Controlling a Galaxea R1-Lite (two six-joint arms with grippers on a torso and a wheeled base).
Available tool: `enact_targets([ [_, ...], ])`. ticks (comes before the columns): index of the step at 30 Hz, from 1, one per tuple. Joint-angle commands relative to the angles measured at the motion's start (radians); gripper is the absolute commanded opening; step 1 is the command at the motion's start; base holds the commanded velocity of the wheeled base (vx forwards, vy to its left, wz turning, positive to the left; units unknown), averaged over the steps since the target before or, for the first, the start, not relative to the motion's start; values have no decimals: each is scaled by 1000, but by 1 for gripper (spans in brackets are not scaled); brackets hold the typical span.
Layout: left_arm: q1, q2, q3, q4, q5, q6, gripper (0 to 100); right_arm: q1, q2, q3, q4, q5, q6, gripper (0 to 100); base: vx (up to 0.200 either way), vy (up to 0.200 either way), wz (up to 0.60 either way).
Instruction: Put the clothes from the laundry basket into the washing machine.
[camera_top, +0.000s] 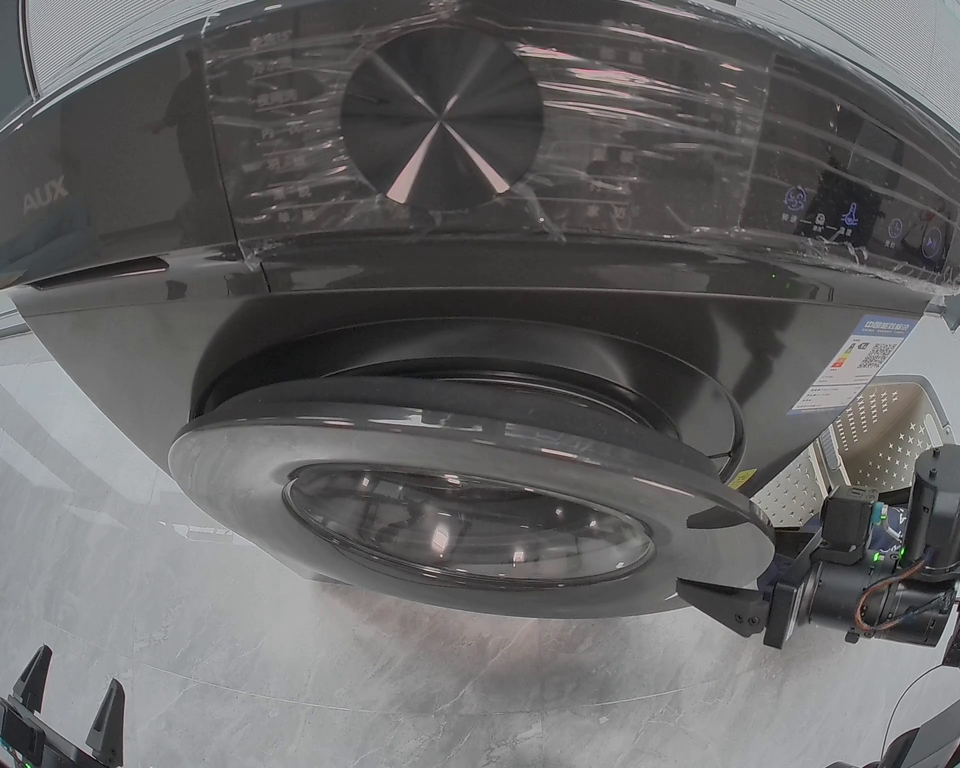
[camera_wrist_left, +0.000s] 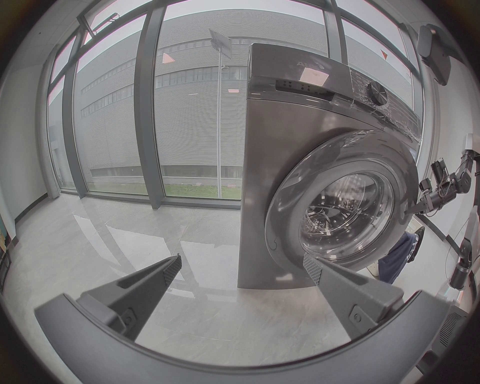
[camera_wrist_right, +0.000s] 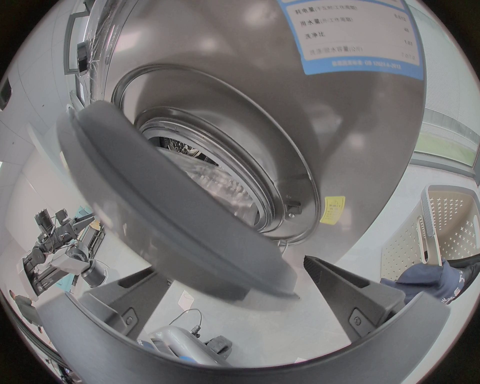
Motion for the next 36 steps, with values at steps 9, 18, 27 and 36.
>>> enact_targets([
  [9,0,-7,16,0,0,0,100,23,68,-36,-2,-3,0,100,-111,0,0],
  [18,0,-7,16,0,0,0,100,15,42,-30,-2,-3,-1,100,0,0,0],
  [27,0,-7,16,0,0,0,100,14,88,-71,-2,-3,-9,100,-89,0,0],
  [36,-1,-4,16,0,0,3,100,58,83,-11,-1,-5,0,100,-111,0,0],
])
